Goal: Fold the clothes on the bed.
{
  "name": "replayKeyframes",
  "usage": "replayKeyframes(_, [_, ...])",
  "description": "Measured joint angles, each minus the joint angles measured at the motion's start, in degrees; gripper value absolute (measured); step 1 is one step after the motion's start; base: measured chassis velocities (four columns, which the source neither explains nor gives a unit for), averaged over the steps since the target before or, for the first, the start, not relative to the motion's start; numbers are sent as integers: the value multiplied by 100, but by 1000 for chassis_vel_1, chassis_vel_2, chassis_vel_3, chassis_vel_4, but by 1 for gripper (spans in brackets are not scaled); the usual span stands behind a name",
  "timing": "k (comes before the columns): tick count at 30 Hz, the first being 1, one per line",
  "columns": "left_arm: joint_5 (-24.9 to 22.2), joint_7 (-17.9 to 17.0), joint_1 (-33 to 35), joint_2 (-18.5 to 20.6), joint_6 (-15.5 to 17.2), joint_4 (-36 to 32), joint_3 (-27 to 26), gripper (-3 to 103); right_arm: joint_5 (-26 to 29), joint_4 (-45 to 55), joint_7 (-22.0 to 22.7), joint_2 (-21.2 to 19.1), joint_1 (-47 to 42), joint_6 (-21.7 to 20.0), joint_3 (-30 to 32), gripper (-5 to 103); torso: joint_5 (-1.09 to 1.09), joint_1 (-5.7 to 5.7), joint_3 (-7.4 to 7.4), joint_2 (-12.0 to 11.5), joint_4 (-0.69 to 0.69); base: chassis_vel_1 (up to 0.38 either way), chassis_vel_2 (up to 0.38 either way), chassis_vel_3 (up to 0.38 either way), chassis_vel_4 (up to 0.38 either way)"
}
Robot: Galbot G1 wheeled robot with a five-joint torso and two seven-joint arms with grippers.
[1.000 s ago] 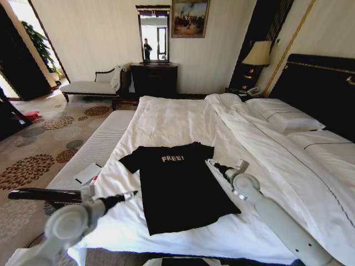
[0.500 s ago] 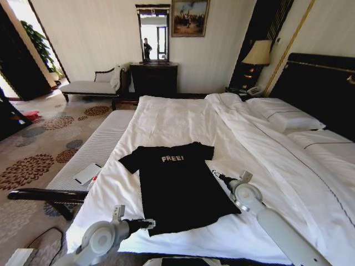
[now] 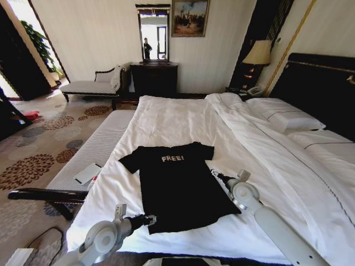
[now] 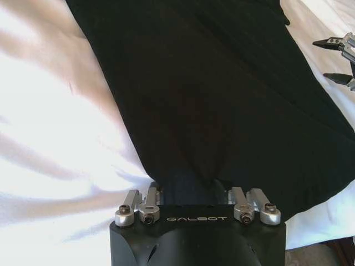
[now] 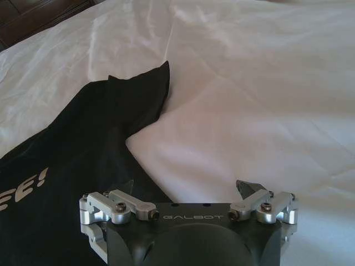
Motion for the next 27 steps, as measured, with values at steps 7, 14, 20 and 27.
replayKeyframes(7, [73, 17, 73, 53, -3, -52, -19, 26, -41, -24, -11, 6, -7, -1, 12, 100, 0, 0, 0, 0, -1, 0, 0, 0, 0])
replayKeyframes(14, [288, 28, 333, 435, 13, -292, -267, 6, -73, -26, -32, -7, -23, -1, 61, 100, -1, 0, 0, 0, -1, 0, 0, 0, 0])
replayKeyframes(20, [247, 3, 875, 1231, 17, -849, -959, 0, -185, -54, -60, 53, -45, 2, 74, 100, 0, 0, 0, 0, 0, 0, 0, 0, 0])
replayKeyframes(27, [133, -170, 1388, 1794, 78, -1271, -1254, 0, -270, -53, -71, 105, -52, 6, 73, 100, 0, 1, 0, 0, -1, 0, 0, 0, 0])
